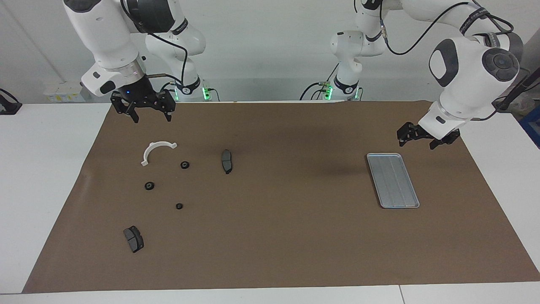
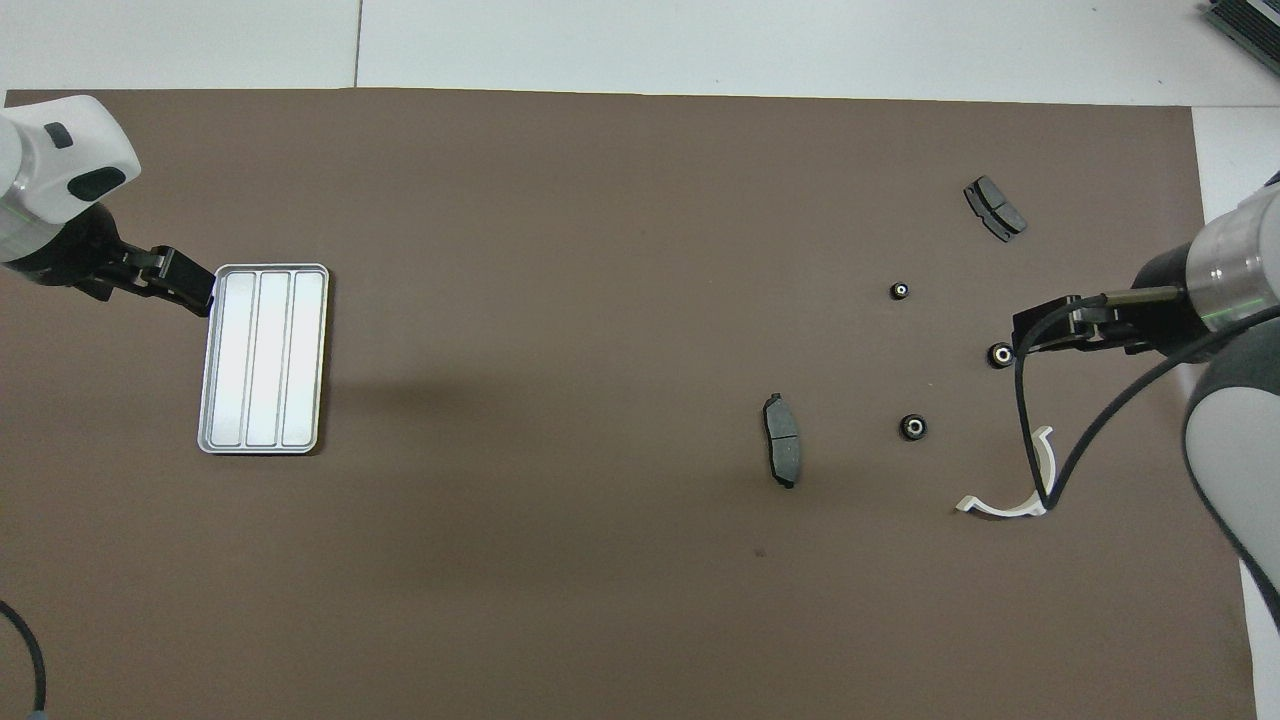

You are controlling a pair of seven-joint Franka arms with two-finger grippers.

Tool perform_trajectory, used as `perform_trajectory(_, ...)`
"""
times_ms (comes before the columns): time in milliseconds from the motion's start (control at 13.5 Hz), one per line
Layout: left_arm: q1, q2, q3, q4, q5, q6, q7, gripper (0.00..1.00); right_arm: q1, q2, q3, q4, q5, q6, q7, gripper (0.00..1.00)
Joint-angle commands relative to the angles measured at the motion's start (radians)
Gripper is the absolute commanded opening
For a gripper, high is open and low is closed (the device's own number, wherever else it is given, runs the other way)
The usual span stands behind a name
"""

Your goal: Pick bearing gear from pile to tray

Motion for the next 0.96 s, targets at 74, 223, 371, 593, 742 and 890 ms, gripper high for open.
perform_trajectory(74, 0.009, -0.010, 0.003, -0.005, -0.045, 0.013, -0.002, 1.00, -0.015, -0.014, 0.006, -0.012, 0.019, 0.003, -0.023, 1.00)
perform_trajectory(223, 0.009, -0.010, 0.005, 0.000, -0.056, 0.001, -0.005, 1.00, -0.026, -0.014, 0.006, -0.012, 0.019, 0.003, -0.019, 1.00)
perform_trajectory(371, 0.008, -0.010, 0.006, 0.001, -0.057, -0.007, -0.010, 1.00, -0.043, -0.014, 0.006, -0.013, 0.019, 0.003, -0.028, 1.00)
perform_trajectory(593, 0.008, -0.030, 0.006, 0.018, -0.059, -0.030, -0.011, 1.00, -0.069, -0.018, 0.006, -0.044, 0.022, 0.054, -0.030, 1.00)
perform_trajectory(742, 0.008, -0.071, 0.006, 0.017, -0.068, -0.031, -0.031, 1.00, -0.081, -0.037, 0.004, -0.102, 0.022, 0.111, -0.030, 1.00)
perform_trajectory(890, 0.008, -0.084, 0.005, 0.014, -0.085, -0.021, -0.088, 1.00, -0.097, -0.032, 0.004, -0.162, 0.022, 0.191, -0.033, 1.00)
